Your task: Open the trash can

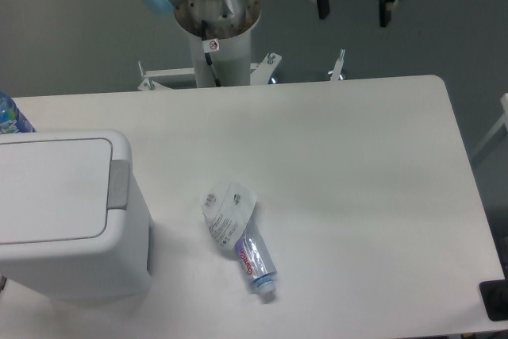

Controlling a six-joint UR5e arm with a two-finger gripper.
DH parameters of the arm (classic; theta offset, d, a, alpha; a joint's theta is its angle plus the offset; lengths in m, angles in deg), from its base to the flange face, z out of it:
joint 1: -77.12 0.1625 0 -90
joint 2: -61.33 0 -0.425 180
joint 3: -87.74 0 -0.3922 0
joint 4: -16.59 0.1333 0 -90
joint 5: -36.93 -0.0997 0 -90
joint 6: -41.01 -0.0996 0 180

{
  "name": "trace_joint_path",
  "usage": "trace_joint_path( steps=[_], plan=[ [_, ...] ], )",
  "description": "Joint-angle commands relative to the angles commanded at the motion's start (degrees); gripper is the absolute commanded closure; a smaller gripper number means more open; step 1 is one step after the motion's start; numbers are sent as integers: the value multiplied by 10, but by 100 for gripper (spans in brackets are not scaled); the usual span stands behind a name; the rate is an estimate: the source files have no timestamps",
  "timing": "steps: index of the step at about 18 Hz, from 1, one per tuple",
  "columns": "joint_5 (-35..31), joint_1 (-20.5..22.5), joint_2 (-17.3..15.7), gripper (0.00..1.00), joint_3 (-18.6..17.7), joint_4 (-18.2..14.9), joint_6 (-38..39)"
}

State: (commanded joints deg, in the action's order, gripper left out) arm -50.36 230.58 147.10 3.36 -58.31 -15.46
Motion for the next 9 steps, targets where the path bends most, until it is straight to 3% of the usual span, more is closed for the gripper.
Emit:
trace_joint_path(
  steps=[3, 7, 9],
  plan=[
    [24, -16, 15, 0, 1, 43, 96],
    [26, -49, 28, 0, -2, 61, 215],
    [33, -73, 36, 0, -7, 85, 278]
  ],
)
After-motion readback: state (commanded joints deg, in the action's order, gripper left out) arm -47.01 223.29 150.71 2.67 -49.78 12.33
